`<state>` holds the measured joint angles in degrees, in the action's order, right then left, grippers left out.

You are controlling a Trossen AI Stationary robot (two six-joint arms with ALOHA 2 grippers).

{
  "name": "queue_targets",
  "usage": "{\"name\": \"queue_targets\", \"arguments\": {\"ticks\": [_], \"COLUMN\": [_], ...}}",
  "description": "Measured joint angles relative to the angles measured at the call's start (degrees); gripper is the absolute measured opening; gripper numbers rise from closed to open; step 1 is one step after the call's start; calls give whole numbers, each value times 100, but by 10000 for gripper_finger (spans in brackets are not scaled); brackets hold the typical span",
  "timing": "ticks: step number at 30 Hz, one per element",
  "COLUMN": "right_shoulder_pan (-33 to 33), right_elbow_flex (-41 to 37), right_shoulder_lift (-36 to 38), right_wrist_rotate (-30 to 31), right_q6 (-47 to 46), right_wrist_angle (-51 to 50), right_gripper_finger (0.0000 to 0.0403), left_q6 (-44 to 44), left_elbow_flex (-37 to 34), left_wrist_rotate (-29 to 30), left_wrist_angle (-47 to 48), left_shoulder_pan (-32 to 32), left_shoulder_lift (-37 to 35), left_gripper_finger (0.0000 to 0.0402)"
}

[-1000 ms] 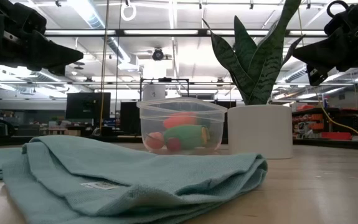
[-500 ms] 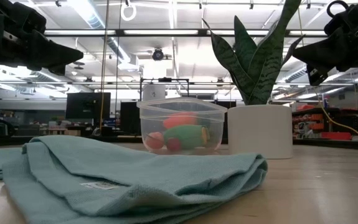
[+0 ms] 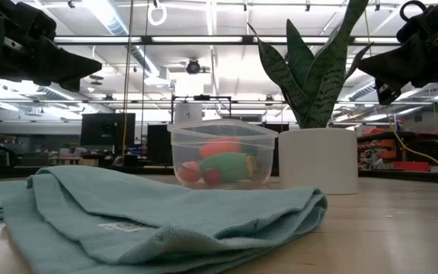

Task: Pick and placing Produce into tupperware
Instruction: Return to Home Position

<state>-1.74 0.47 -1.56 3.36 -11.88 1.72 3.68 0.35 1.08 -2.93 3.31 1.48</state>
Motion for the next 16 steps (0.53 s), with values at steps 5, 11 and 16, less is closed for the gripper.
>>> {"name": "queue_targets", "arguments": {"ticks": [5,11,16], "right_shoulder_pan": [0,-1,1], "right_elbow_flex": [0,0,0], "right_shoulder_lift": [0,0,0], "right_wrist_rotate": [0,-2,-1], "right_q6": [0,0,0], "right_wrist_angle": [0,2,0], "right_gripper_finger": [25,25,25], "left_q6": [0,1,0], "left_elbow_flex": [1,1,1], "left_wrist_rotate": [4,13,15], "left_wrist_angle": [-3,-7,-8], "left_shoulder_pan": [0,0,0], "left_shoulder_lift": [0,0,0], "left_gripper_finger": [40,32,28]}}
